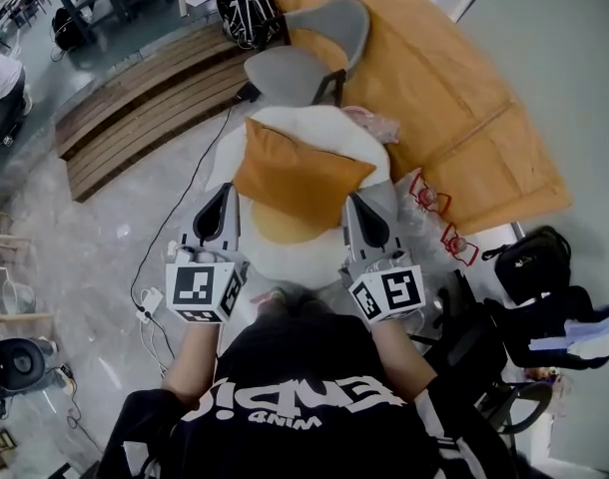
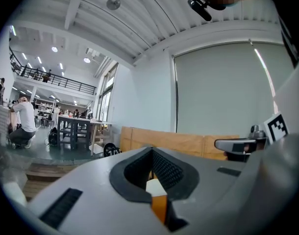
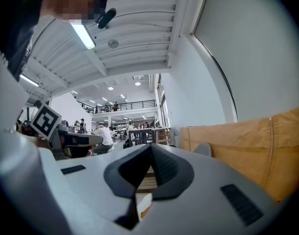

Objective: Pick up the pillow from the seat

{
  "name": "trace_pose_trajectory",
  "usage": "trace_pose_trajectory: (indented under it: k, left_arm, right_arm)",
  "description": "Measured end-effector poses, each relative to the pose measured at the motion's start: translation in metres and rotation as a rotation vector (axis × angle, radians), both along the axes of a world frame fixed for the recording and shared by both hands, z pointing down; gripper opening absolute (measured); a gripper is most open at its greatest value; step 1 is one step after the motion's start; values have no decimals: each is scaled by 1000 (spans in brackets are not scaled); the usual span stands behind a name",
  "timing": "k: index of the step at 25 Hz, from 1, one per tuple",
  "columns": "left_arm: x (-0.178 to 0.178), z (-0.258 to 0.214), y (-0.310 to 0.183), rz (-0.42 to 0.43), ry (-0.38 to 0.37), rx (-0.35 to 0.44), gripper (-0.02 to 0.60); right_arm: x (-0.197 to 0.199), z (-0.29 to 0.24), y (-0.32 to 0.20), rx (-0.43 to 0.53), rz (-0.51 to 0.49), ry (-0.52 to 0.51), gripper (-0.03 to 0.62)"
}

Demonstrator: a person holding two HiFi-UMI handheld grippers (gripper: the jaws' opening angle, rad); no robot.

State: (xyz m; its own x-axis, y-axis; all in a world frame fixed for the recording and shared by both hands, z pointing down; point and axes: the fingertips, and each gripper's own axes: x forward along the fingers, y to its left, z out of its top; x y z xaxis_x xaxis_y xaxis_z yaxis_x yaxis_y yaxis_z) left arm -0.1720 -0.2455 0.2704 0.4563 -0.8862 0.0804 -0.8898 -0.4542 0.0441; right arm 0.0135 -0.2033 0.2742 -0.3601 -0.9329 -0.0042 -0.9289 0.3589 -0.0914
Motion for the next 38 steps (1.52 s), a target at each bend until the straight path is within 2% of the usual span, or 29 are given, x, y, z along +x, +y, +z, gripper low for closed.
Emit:
trace_pose_trajectory:
  k: [13, 21, 27, 31, 38]
  left_arm:
    - [36, 52, -43, 41, -22, -102, 9]
    - [52, 124, -65, 44, -52, -164, 9]
    - [54, 180, -70, 38, -63, -231, 9]
    - [55, 200, -74, 37, -68, -261, 9]
    - [58, 238, -110, 43, -131, -268, 9]
  right_arm:
    - [24, 41, -50, -41, 17, -9, 21]
    - [52, 120, -64, -144, 79, -30, 20]
    - [56, 176, -62, -228, 92, -41, 21]
    - [59, 195, -67, -254, 96, -42, 21]
    - [78, 229, -106, -271, 113, -14, 21]
